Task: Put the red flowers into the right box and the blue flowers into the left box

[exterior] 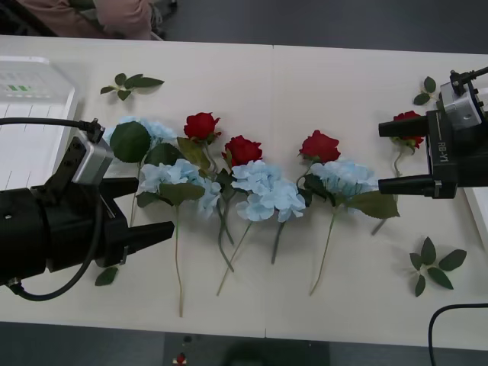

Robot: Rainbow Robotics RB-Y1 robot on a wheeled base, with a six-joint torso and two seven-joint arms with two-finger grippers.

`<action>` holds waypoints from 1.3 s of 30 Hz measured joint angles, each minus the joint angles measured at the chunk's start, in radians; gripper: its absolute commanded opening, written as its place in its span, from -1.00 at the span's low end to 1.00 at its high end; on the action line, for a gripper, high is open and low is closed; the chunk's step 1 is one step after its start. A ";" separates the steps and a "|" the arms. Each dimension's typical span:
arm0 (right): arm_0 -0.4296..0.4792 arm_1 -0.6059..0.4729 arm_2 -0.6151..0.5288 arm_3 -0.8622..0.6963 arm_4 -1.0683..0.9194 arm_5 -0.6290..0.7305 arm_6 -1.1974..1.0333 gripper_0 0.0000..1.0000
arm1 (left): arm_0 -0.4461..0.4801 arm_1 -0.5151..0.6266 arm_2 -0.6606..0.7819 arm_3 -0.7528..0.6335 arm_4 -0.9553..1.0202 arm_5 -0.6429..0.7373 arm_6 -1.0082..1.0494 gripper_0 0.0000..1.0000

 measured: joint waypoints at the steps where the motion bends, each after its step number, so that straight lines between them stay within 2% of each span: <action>1: 0.000 0.000 0.000 0.000 0.000 0.000 0.000 1.00 | 0.000 0.000 0.000 0.000 0.000 0.000 0.000 1.00; 39: 0.000 0.000 0.000 0.000 0.000 0.000 0.000 1.00 | 0.000 0.000 0.000 0.000 0.000 0.000 0.000 1.00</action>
